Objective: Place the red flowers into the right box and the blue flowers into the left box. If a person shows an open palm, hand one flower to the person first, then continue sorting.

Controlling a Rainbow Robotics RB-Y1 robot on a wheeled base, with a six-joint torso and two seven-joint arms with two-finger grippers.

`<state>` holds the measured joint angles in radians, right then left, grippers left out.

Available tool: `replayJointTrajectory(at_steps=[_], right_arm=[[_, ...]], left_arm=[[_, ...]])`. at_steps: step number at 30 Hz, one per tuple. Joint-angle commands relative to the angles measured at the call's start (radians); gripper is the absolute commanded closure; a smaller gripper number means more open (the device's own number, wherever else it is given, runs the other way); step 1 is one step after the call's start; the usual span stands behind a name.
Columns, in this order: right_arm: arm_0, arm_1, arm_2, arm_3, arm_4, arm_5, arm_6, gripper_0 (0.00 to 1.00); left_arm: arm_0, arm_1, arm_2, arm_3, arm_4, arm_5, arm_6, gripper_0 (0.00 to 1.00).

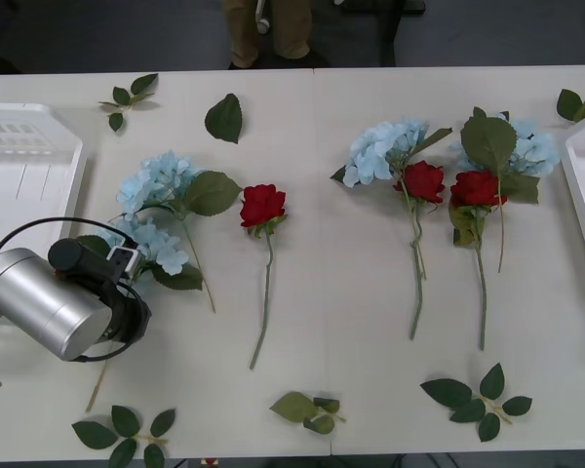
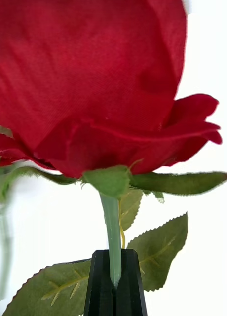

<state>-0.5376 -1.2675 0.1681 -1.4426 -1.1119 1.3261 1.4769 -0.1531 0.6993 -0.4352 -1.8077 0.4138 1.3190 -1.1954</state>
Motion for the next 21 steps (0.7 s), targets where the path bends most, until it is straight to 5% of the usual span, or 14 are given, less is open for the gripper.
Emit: replayJointTrajectory(at_steps=[1, 11, 21], right_arm=[[-0.03, -0.061, -0.015, 0.064, 0.116, -0.099, 0.097, 1.0], [-0.036, 0.096, 0.087, 0.304, 0.211, -0.393, 0.144, 1.0], [-0.036, 0.171, 0.123, 0.383, 0.273, -0.407, 0.129, 1.0]], left_arm=[[-0.072, 0.065, -0.002, -0.096, 0.089, 0.128, 0.007, 1.0], [-0.108, 0.413, 0.222, -0.321, 0.559, 0.243, 0.0, 1.0], [-0.278, 0.552, 0.291, -0.111, 0.727, 0.181, -0.136, 1.0]])
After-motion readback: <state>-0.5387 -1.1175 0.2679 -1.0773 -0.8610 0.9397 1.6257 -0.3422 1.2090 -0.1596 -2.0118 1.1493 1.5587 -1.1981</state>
